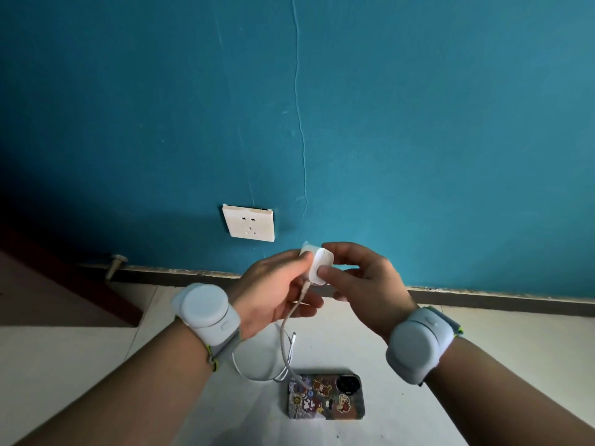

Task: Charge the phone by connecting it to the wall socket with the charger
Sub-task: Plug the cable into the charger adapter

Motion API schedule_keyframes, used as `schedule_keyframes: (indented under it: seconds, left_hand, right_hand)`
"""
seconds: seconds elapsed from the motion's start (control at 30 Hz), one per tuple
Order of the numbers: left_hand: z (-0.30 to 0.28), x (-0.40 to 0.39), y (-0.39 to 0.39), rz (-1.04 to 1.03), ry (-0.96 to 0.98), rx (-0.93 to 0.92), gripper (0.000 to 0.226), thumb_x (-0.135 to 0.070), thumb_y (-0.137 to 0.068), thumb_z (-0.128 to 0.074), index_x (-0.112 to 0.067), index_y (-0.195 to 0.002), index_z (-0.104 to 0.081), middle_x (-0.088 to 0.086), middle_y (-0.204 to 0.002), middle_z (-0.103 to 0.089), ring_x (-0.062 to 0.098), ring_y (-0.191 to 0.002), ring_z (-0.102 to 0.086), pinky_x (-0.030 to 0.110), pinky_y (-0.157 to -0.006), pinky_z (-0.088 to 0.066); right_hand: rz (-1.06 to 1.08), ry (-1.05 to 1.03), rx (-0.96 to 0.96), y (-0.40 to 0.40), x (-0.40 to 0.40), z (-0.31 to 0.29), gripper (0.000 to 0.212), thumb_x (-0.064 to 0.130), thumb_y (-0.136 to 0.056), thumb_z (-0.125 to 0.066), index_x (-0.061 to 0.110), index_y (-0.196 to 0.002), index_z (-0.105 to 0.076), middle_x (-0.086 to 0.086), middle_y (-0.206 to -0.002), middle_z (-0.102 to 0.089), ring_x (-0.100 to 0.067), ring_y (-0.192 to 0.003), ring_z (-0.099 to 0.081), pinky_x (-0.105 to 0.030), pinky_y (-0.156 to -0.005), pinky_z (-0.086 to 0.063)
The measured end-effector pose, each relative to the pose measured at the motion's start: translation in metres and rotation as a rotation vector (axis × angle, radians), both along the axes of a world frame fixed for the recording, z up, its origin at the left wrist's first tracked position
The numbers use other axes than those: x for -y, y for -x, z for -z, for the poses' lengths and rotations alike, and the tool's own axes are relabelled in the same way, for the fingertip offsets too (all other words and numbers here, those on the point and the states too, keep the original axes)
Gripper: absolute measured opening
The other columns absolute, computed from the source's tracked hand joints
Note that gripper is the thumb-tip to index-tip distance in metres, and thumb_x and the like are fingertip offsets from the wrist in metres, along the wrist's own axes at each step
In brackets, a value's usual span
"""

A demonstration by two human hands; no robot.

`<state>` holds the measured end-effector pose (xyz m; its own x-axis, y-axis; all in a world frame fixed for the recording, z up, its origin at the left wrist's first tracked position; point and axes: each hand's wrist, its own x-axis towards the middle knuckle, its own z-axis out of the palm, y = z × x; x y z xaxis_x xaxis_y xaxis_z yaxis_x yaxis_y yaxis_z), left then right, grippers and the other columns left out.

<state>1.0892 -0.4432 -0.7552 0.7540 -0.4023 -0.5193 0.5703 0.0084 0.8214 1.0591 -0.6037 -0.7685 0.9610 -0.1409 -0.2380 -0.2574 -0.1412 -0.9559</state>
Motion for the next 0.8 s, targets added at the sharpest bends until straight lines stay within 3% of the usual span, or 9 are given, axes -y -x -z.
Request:
schedule_keyframes:
  seconds: [0.1, 0.23, 0.3, 0.43, 0.53, 0.67, 0.8]
  left_hand:
    - [-0.001, 0.001, -0.002, 0.068, 0.061, -0.074, 0.042, -0.037, -0.102, -0.037, -0.009, -0.120, -0.064, 0.021, -0.107, -0.071, 0.031, -0.092, -0.069, 0.044, -0.087, -0.052]
    - [0.001, 0.005, -0.001, 0.103, 0.018, -0.067, 0.047, -0.044, -0.101, -0.036, -0.014, -0.124, -0.064, 0.016, -0.114, -0.071, 0.030, -0.109, -0.067, 0.046, -0.099, -0.047]
    - [0.001, 0.005, 0.000, 0.075, 0.003, -0.045, 0.044, -0.041, -0.101, -0.038, -0.013, -0.125, -0.062, 0.015, -0.112, -0.071, 0.029, -0.106, -0.067, 0.045, -0.096, -0.048]
    - [0.002, 0.008, 0.002, -0.027, 0.033, -0.018, 0.040, -0.034, -0.101, -0.044, -0.006, -0.123, -0.062, 0.013, -0.100, -0.062, 0.024, -0.091, -0.058, 0.043, -0.088, -0.052]
    - [0.002, 0.009, 0.001, -0.080, 0.067, 0.041, 0.033, -0.026, -0.103, -0.044, -0.004, -0.122, -0.061, 0.017, -0.096, -0.060, 0.025, -0.080, -0.059, 0.048, -0.086, -0.054]
    - [0.001, 0.007, 0.001, -0.045, 0.061, 0.173, 0.030, -0.018, -0.104, -0.041, -0.029, -0.128, -0.056, 0.019, -0.096, -0.069, 0.036, -0.081, -0.068, 0.044, -0.078, -0.059]
    - [0.001, 0.007, 0.002, 0.031, 0.052, 0.221, 0.032, -0.014, -0.105, -0.038, -0.032, -0.121, -0.058, 0.014, -0.093, -0.073, 0.038, -0.089, -0.072, 0.045, -0.083, -0.059]
  right_hand:
    - [-0.014, -0.115, 0.024, 0.000, 0.001, -0.001, 0.027, 0.024, -0.075, -0.076, 0.029, -0.101, -0.073, 0.000, -0.097, -0.075, -0.024, -0.078, -0.073, -0.048, -0.082, -0.058]
    - [0.017, -0.182, 0.064, 0.001, 0.000, 0.000, 0.024, 0.015, -0.075, -0.077, 0.025, -0.098, -0.074, -0.009, -0.093, -0.076, -0.033, -0.088, -0.072, -0.051, -0.086, -0.057]
    - [0.018, -0.193, 0.066, 0.001, -0.001, 0.000, 0.024, 0.012, -0.076, -0.077, 0.025, -0.096, -0.074, -0.009, -0.092, -0.076, -0.035, -0.088, -0.072, -0.050, -0.084, -0.058]
    - [0.014, -0.146, 0.064, 0.000, 0.000, -0.002, 0.025, 0.008, -0.080, -0.076, 0.024, -0.098, -0.073, -0.001, -0.088, -0.076, -0.016, -0.077, -0.072, -0.030, -0.073, -0.054]
    - [-0.007, -0.112, 0.052, -0.001, 0.002, -0.003, 0.026, 0.010, -0.082, -0.075, 0.027, -0.101, -0.073, 0.005, -0.090, -0.075, -0.013, -0.074, -0.072, -0.027, -0.072, -0.053]
    - [-0.024, -0.123, 0.050, -0.002, 0.007, -0.006, 0.028, 0.006, -0.083, -0.073, 0.029, -0.100, -0.073, -0.001, -0.089, -0.076, -0.021, -0.071, -0.073, -0.031, -0.074, -0.057]
    - [-0.085, -0.111, 0.061, -0.004, 0.015, -0.011, 0.030, 0.001, -0.084, -0.069, 0.028, -0.098, -0.074, -0.004, -0.098, -0.074, -0.019, -0.070, -0.070, -0.029, -0.071, -0.056]
